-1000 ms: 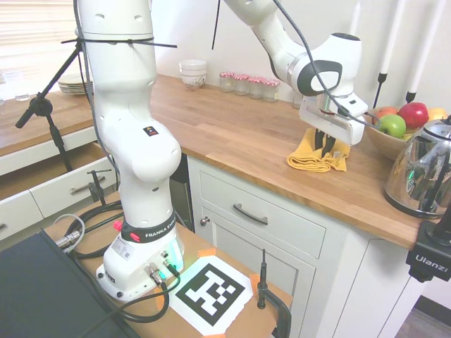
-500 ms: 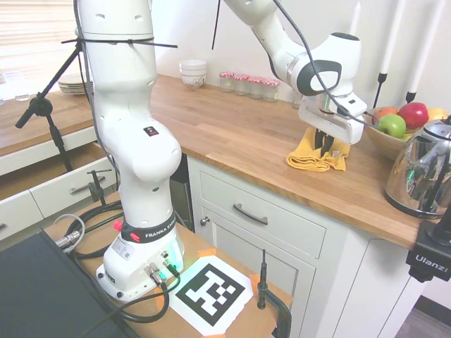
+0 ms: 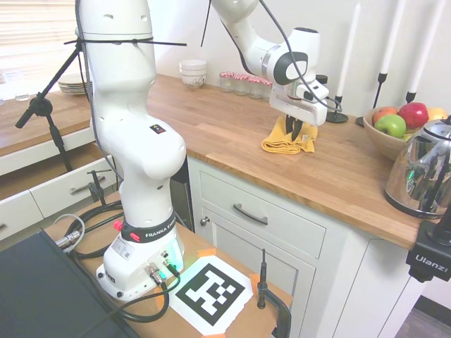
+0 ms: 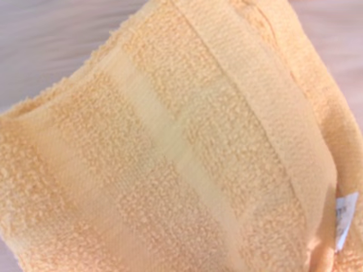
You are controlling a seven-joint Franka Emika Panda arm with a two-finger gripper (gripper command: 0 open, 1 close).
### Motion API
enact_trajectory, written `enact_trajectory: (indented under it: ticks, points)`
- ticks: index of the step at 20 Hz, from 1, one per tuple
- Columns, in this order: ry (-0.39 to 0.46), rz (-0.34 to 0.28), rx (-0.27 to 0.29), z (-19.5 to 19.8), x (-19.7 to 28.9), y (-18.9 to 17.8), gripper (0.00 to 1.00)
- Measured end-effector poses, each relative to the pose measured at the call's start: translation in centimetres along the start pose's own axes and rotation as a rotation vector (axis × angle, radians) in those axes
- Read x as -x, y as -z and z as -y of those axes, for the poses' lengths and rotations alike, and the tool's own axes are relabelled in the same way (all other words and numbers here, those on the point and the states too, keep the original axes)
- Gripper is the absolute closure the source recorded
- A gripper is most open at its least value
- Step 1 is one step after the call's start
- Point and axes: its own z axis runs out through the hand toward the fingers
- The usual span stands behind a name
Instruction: Wipe the counter
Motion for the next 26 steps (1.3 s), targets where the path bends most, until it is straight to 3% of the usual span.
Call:
enact_trajectory:
  ticks: [12,17,21,26]
  points:
    - [0.182,-0.068,0.051,10.6,15.9,-0.7,1.00]
    - [0.260,-0.136,0.073,12.9,22.0,-1.5,1.00]
    - [0.280,-0.155,0.078,13.4,23.3,-1.6,1.00]
    - [0.231,-0.137,0.076,13.2,21.6,-1.5,1.00]
